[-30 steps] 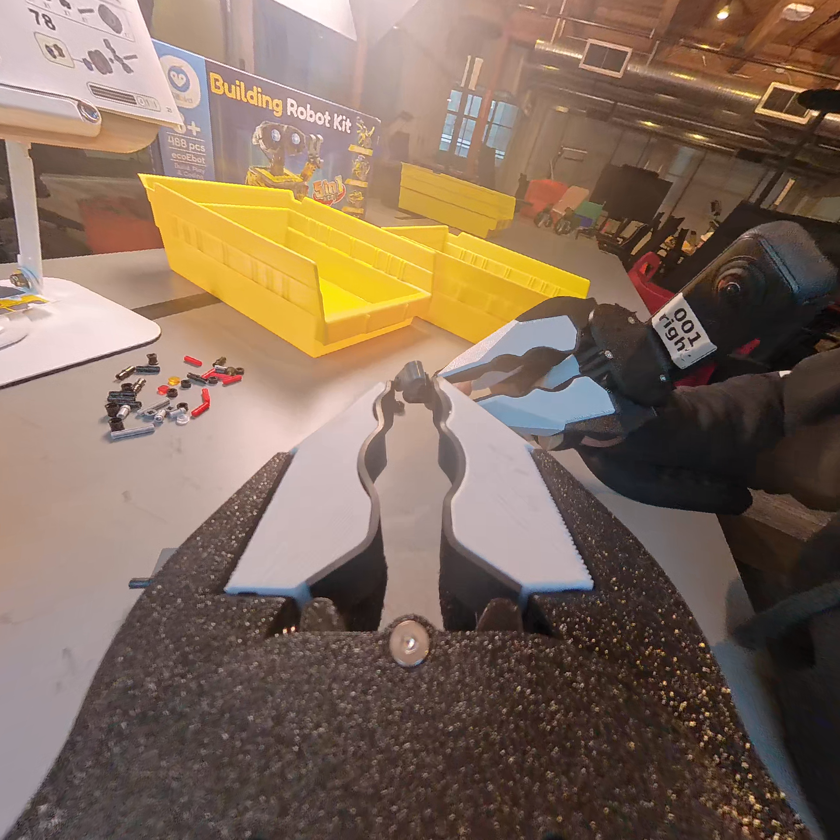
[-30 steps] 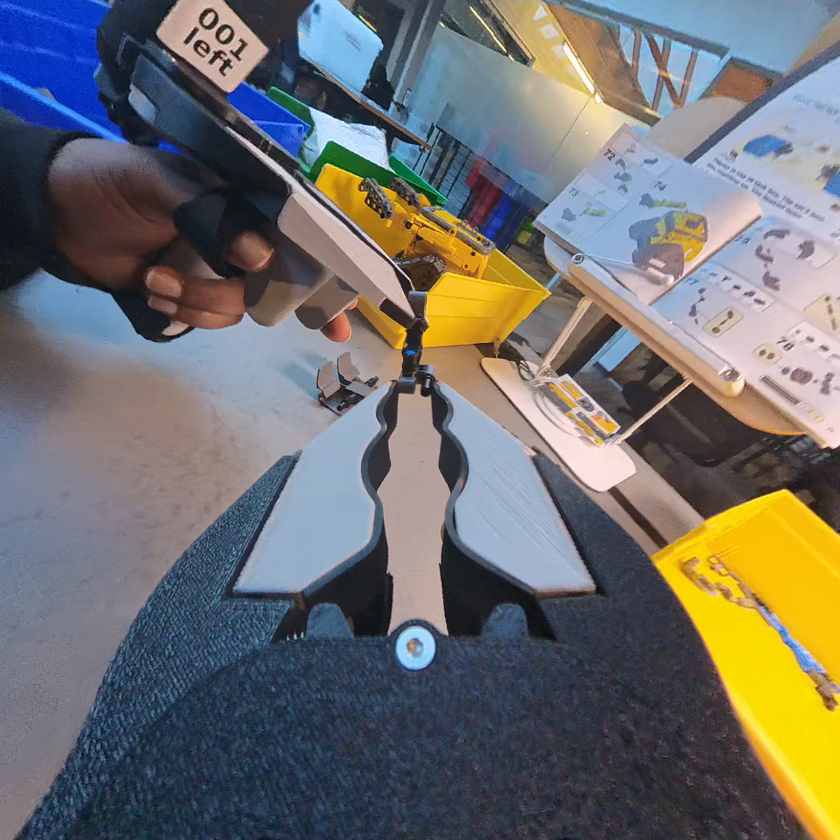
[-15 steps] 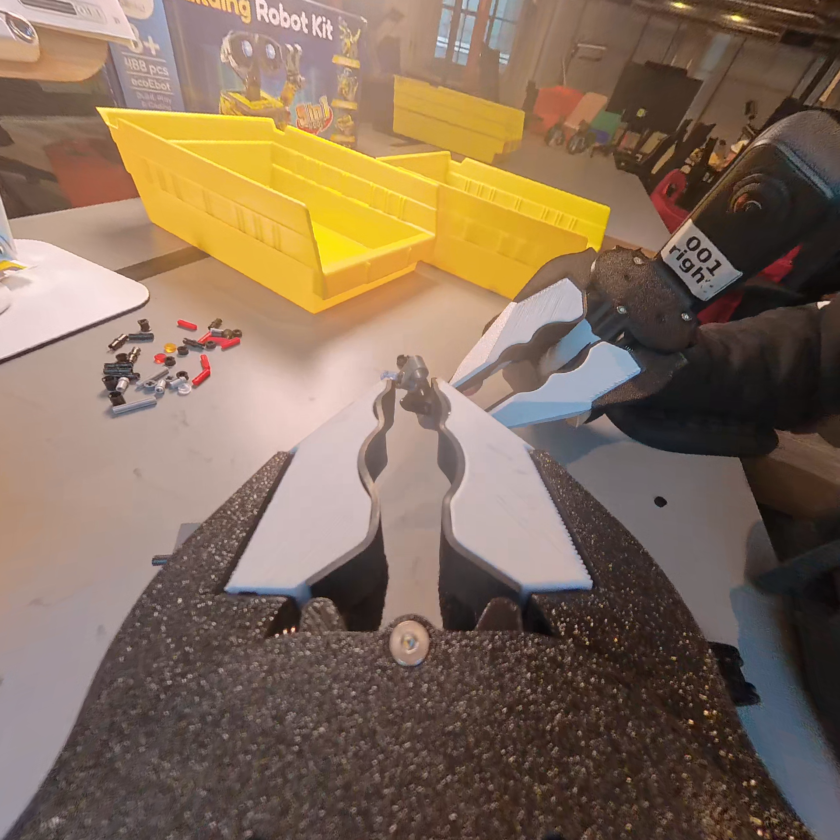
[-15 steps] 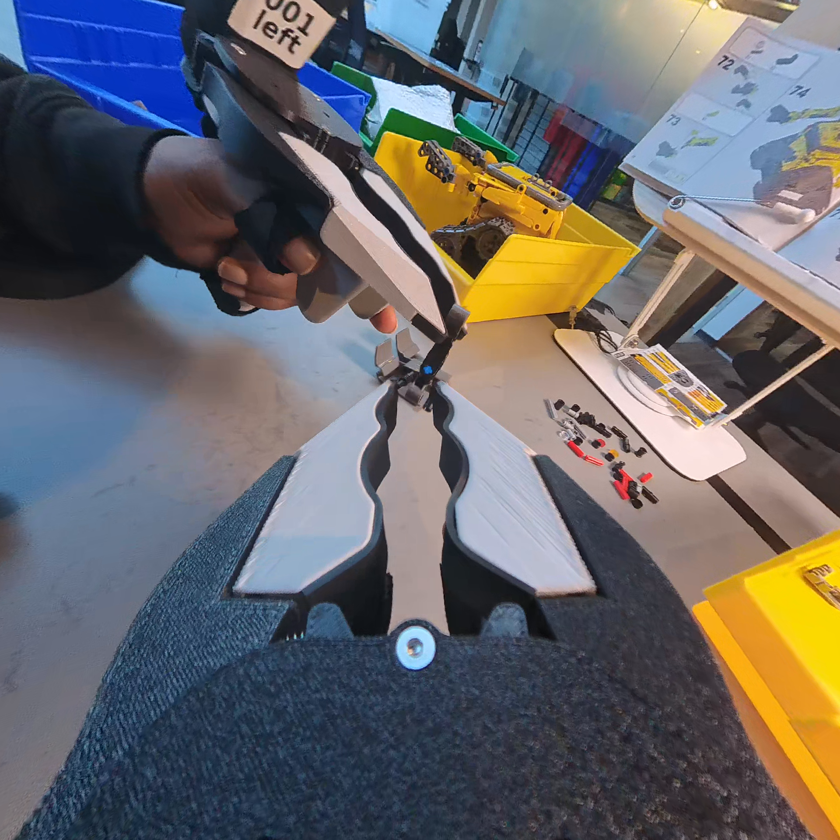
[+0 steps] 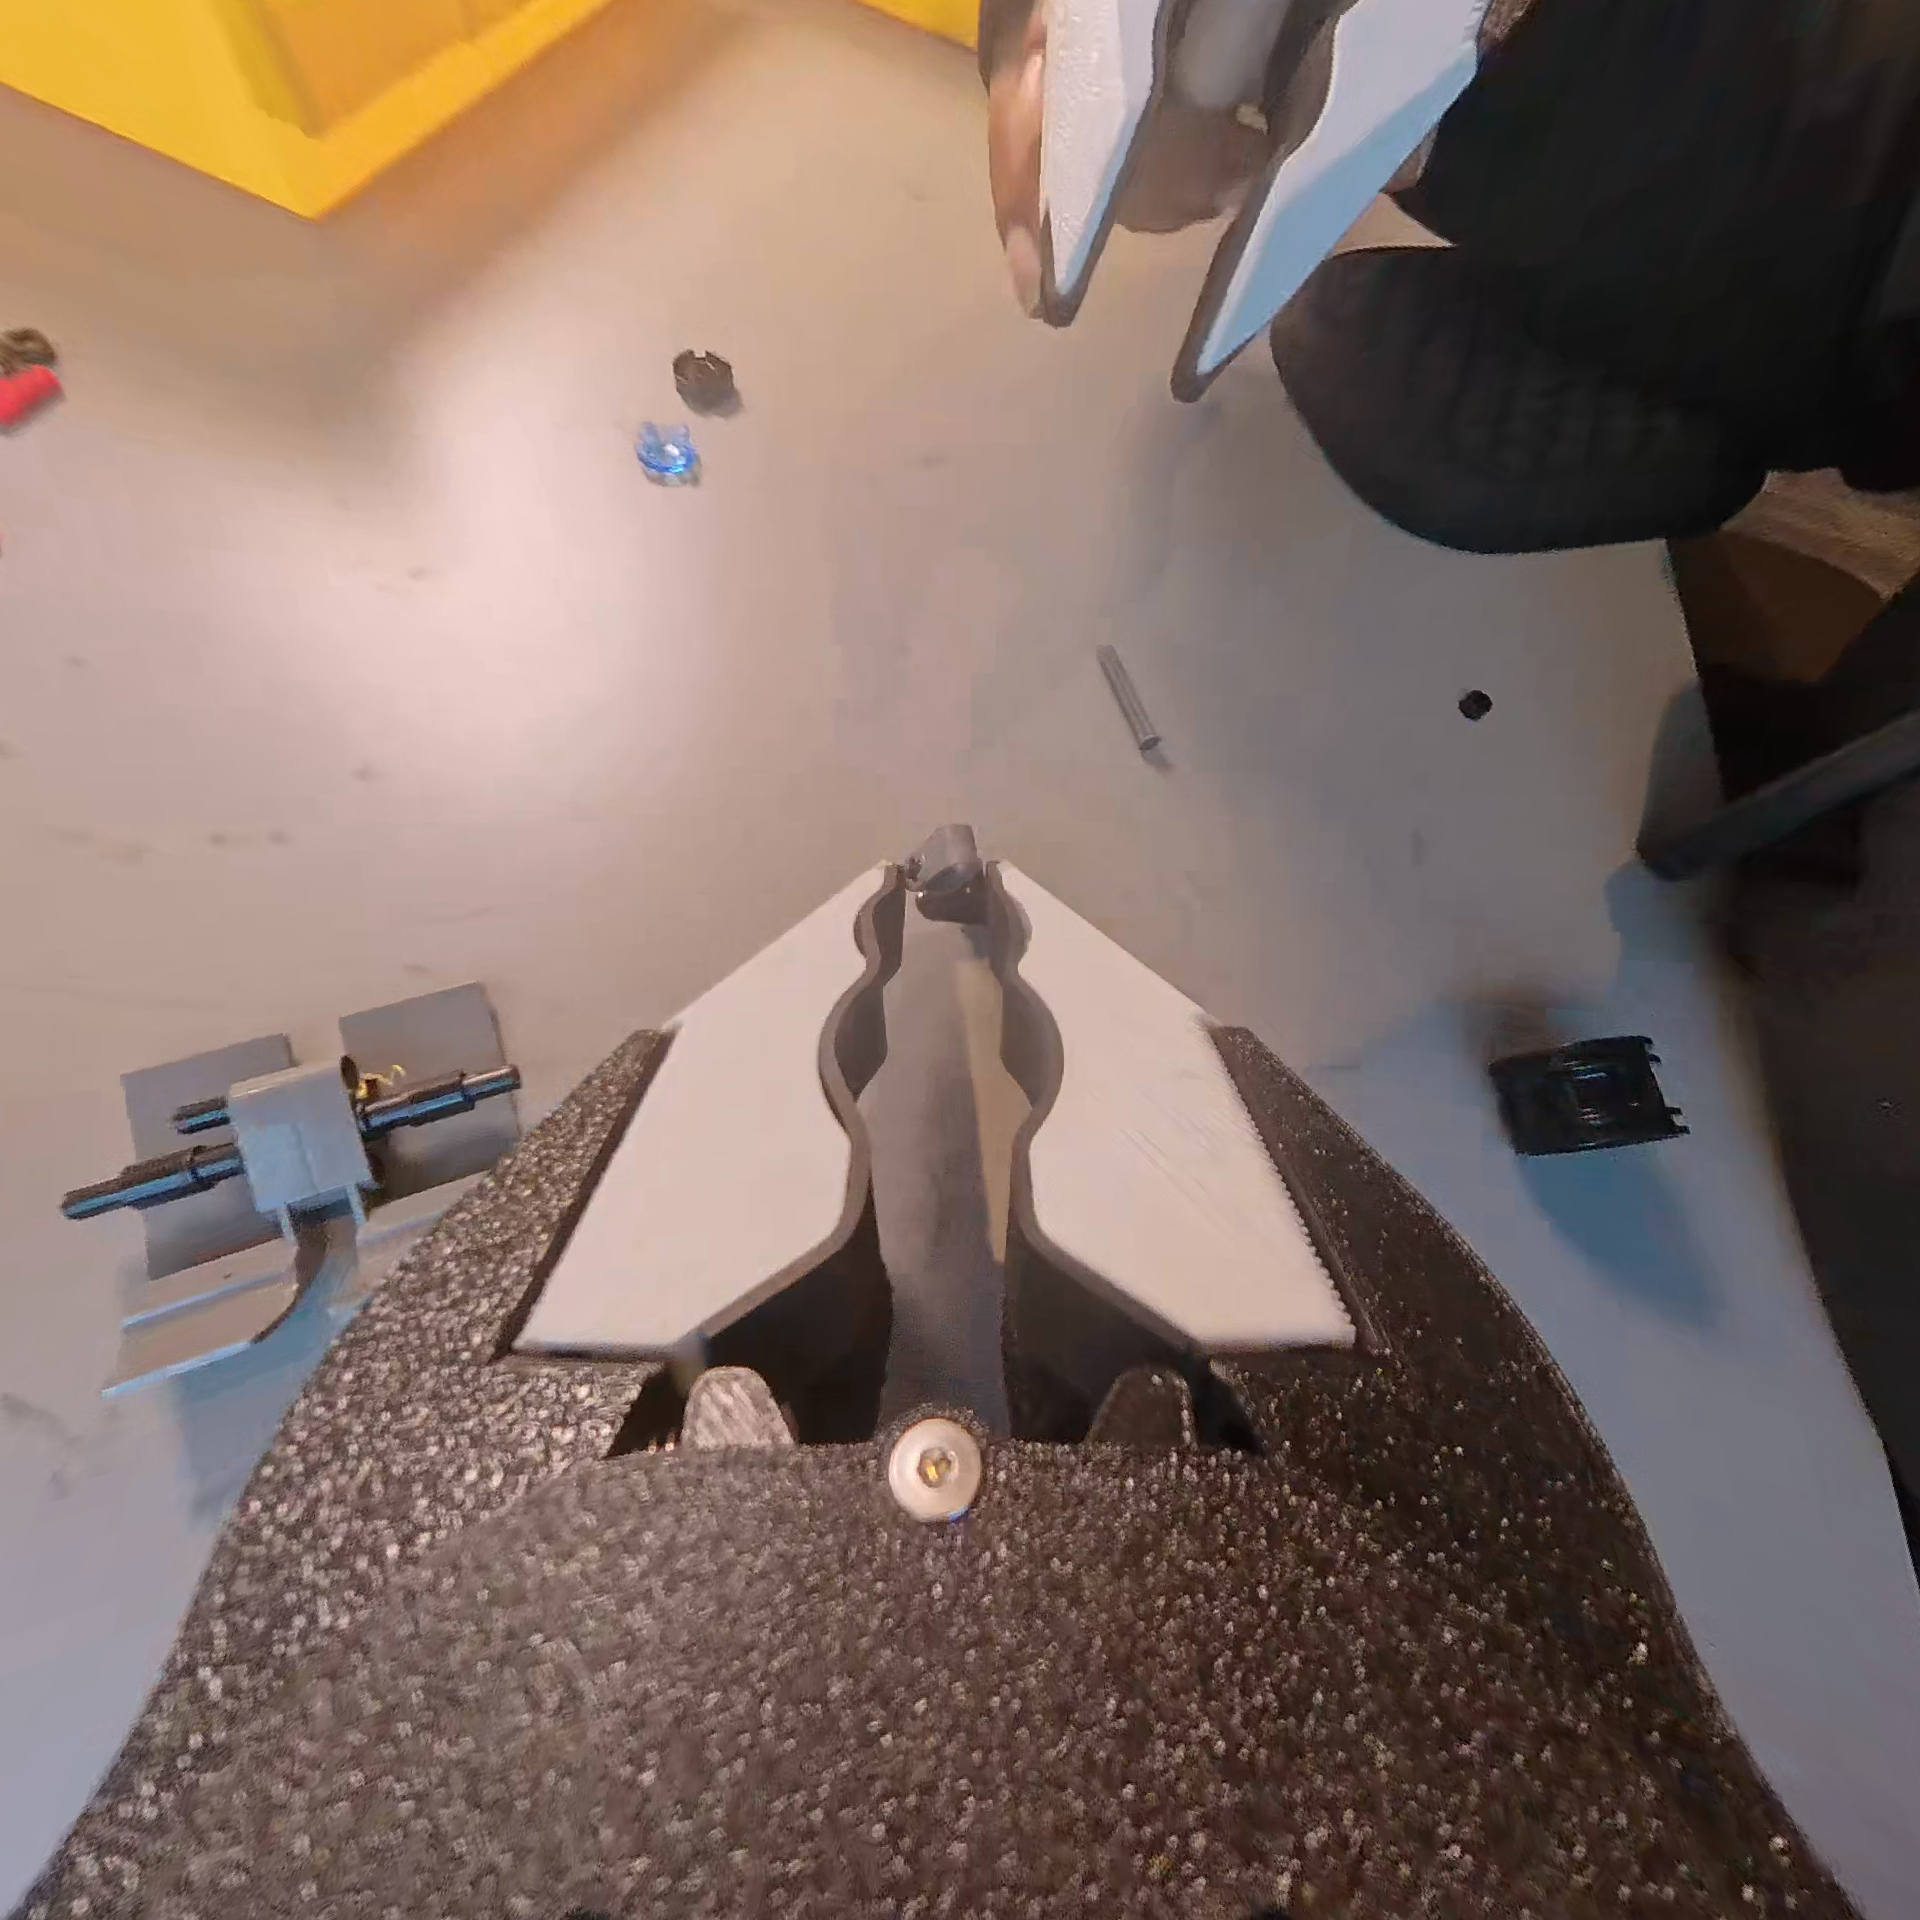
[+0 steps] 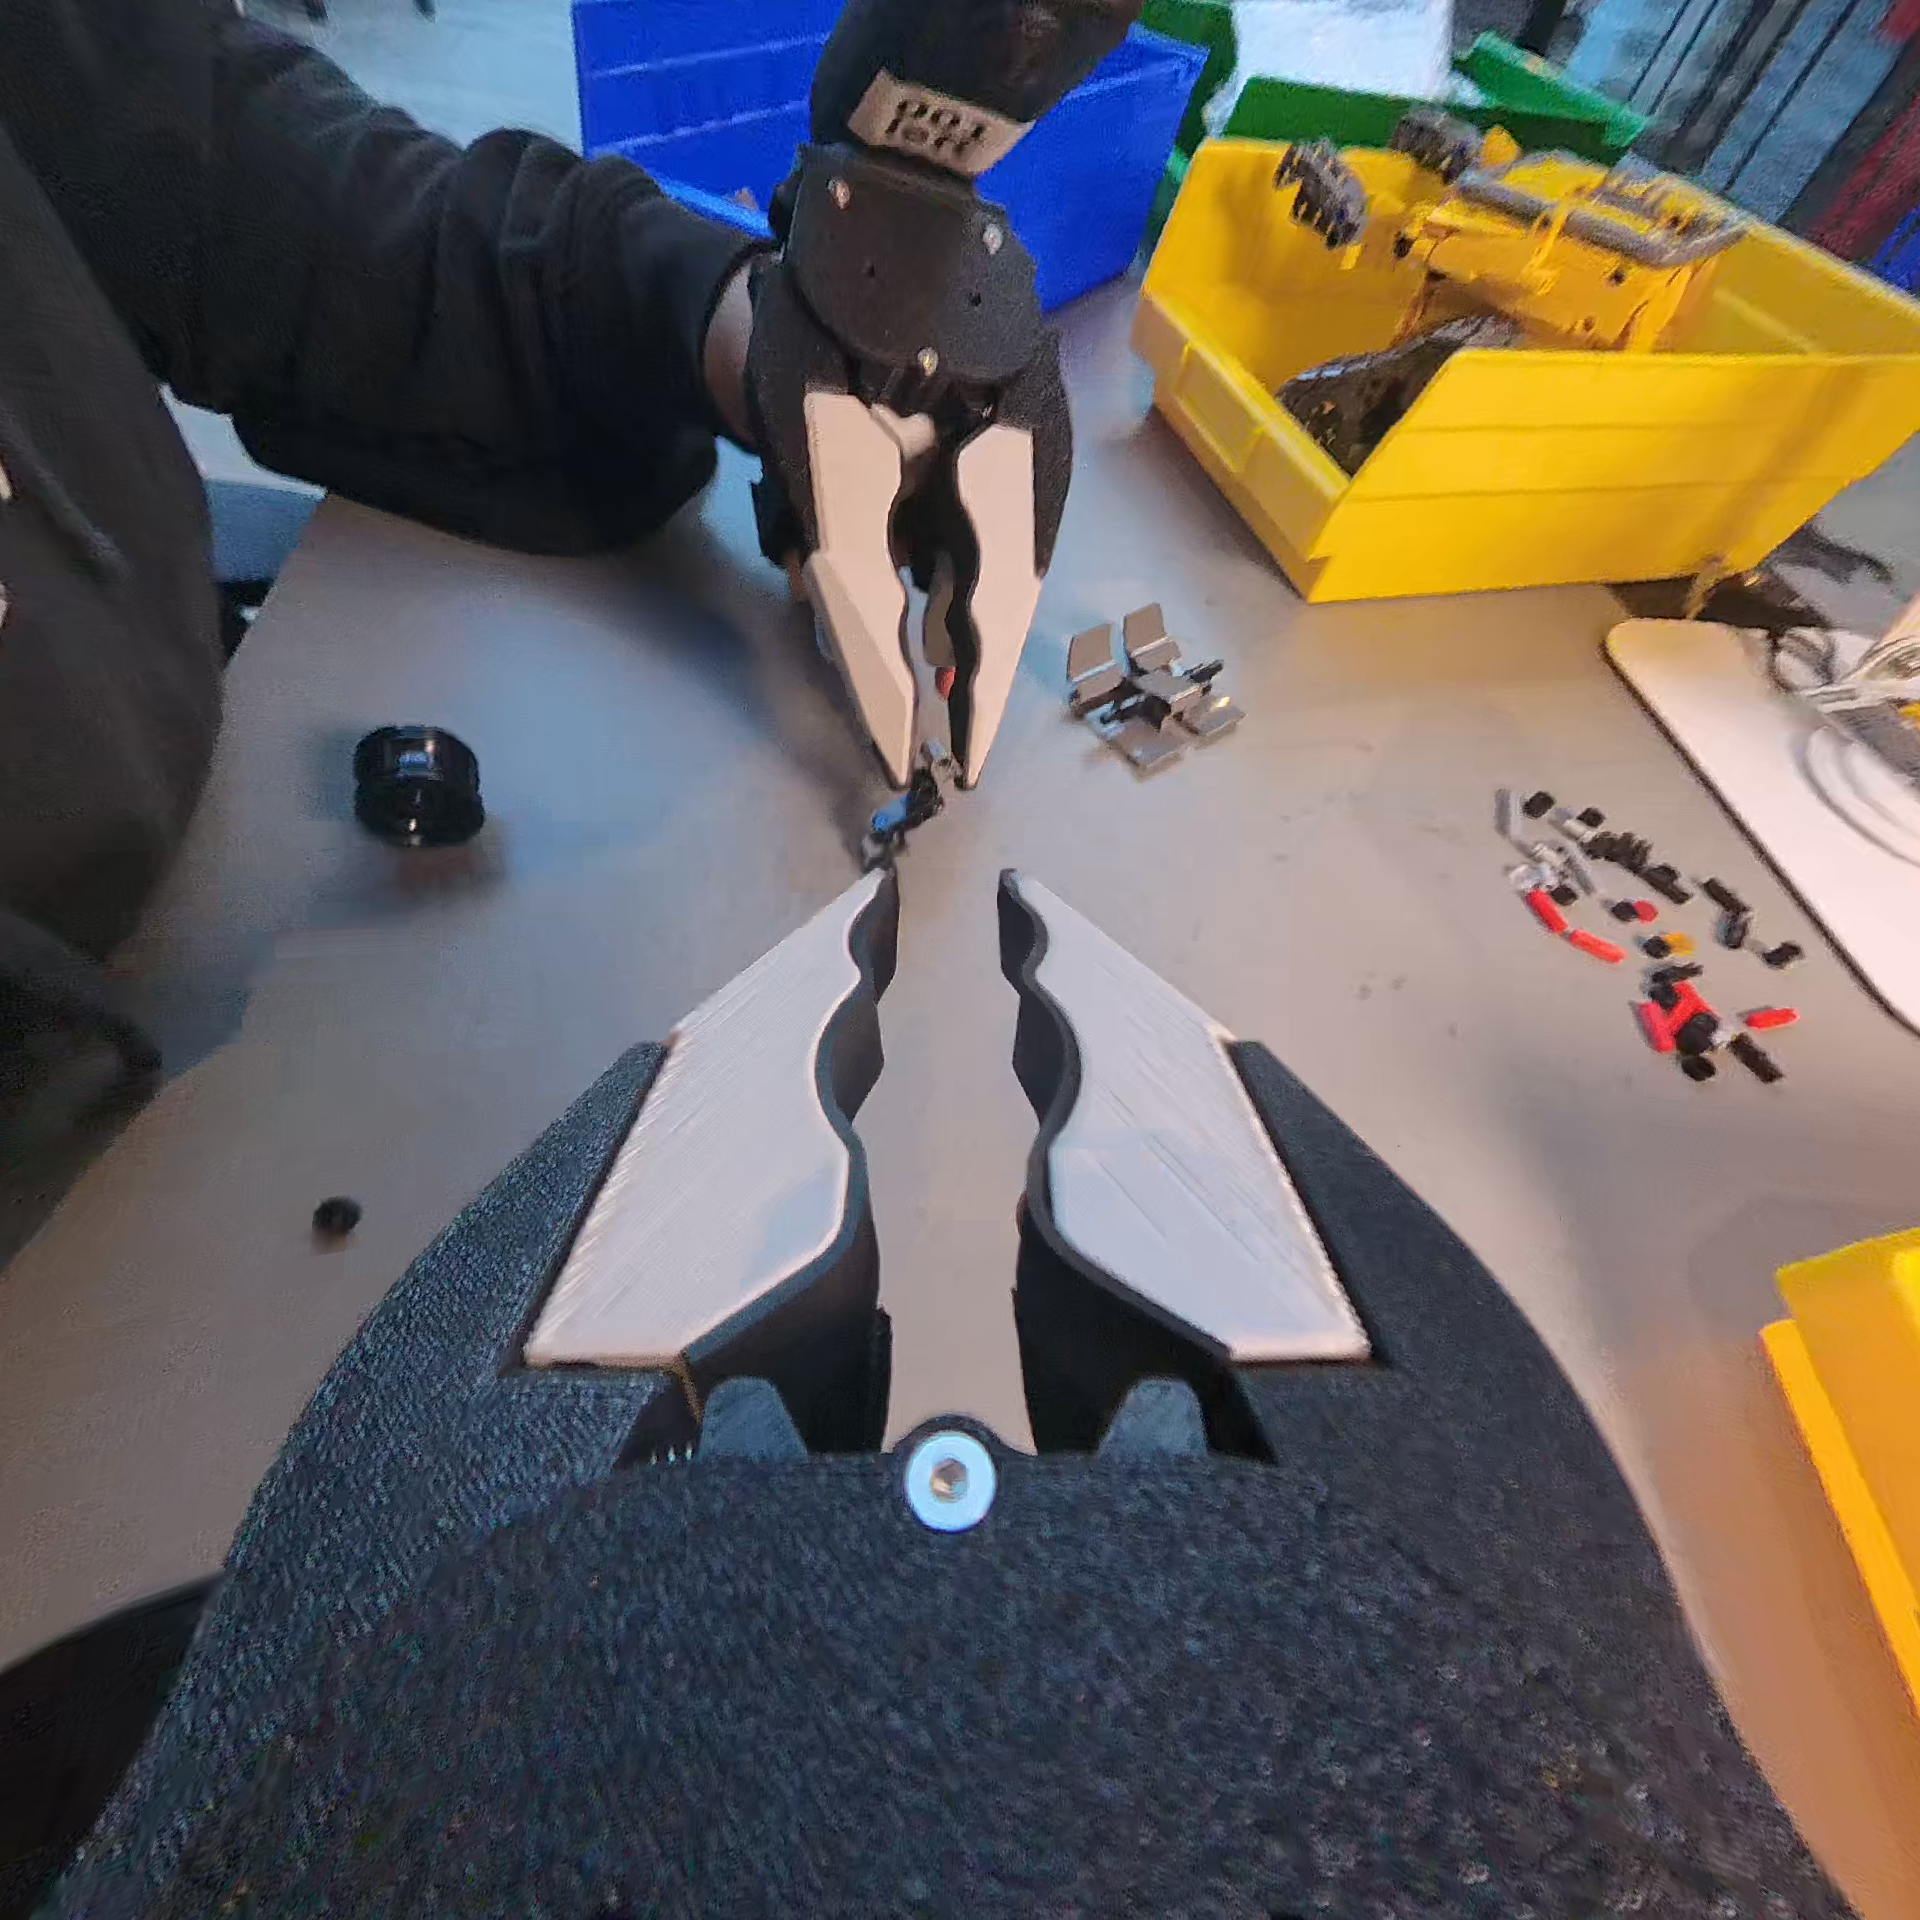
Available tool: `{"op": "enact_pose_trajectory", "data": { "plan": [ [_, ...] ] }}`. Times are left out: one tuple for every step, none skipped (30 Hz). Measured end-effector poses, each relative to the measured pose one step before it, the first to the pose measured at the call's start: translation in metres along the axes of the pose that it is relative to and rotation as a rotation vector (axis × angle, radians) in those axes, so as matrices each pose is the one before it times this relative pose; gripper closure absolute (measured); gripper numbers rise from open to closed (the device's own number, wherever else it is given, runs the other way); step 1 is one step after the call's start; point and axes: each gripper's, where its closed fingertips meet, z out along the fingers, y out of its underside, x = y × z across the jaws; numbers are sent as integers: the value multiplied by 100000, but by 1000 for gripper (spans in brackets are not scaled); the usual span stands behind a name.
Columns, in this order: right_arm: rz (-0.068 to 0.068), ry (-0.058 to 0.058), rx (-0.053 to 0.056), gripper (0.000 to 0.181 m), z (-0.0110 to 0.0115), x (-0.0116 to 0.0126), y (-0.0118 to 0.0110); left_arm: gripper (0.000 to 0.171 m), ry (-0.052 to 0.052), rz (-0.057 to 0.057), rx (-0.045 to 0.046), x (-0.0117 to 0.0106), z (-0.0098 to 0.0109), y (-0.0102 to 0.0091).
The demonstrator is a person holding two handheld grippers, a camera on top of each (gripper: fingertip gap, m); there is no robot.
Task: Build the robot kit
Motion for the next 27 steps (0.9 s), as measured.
{"op": "enact_pose_trajectory", "data": {
  "plan": [
    [-66, -2098, -4225, 162, -242, -240, 890, 157, 666, 16, -27, 76, 48, 14],
    [170, -2566, -4450, 162, -146, -367, 949, 157, 942, -60, -214, 100, 14, 50],
    [754, -3861, -4329, 162, -68, -614, 954, 157, 675, 392, -184, 82, 1, 57],
    [1409, -4595, -3800, 162, 33, -763, 869, 157, 30, 440, 158, 11, 12, 24],
    [1512, -4439, -3649, 162, 144, -747, 813, 157, 273, -4, 155, 28, 15, -2],
    [859, -2834, -3450, 162, 242, -503, 740, 157, 646, -145, 188, 66, 36, -14],
    [-134, 202, -3074, 163, 307, 21, 580, 157, 516, -17, 81, 61, 56, 12],
    [-509, 1212, -3037, 163, 370, 228, 481, 156, 682, 77, 34, 86, 54, 8],
    [-139, 165, -2755, 163, 388, 73, 390, 156, 858, 232, -154, 121, 39, 41],
    [-35, -920, -1845, 163, 366, -83, 249, 156, 541, 437, -443, 85, 12, 80],
    [-191, -464, -459, 163, 262, -32, 11, 156, 141, 367, -659, 40, 28, 127],
    [-107, 78, 871, 163, 120, 53, -253, 156, -189, 302, -1246, -3, 75, 245],
    [306, -35, 420, 163, 106, 56, -194, 157, -565, 479, -1828, -35, 123, 330],
    [210, 52, -326, 163, 145, 61, -65, 157, -613, 774, -1717, 10, 120, 272],
    [-407, 284, -247, 163, 169, 49, -78, 157, -171, 1168, -698, 119, 94, 91],
    [-557, -35, 62, 163, 178, -33, -164, 157, 216, 988, -327, 167, 74, 29],
    [-421, -551, -227, 163, 197, -133, -191, 157, 211, 471, -421, 120, 81, 37],
    [-748, -809, -425, 163, 235, -191, -214, 157, 5, 206, -611, 55, 82, 78],
    [-993, -738, -578, 163, 271, -187, -212, 157, -80, 301, -630, 24, 67, 88],
    [-896, -588, -1195, 163, 295, -140, -157, 157, -144, 326, -404, 22, 43, 51],
    [-953, -278, -1519, 163, 299, -58, -93, 157, -117, 297, -322, 14, 46, 39],
    [-885, -261, -1405, 164, 251, -37, -90, 157, -143, 334, -337, 16, 41, 45],
    [-596, -440, -1118, 164, 192, -44, -112, 157, -226, 478, -296, 17, 36, 37],
    [-250, -422, -998, 165, 156, -16, -100, 157, -707, 606, -305, -51, 31, 42],
    [18, -357, -1500, 165, 145, 7, 26, 157, -1144, 646, -476, -108, 24, 60],
    [40, 64, -1978, 167, 123, 76, 147, 157, -847, 892, -689, -48, 9, 94],
    [404, -240, -647, 170, 32, 10, -38, 156, -596, 959, -662, 0, -5, 91]
  ]
}}
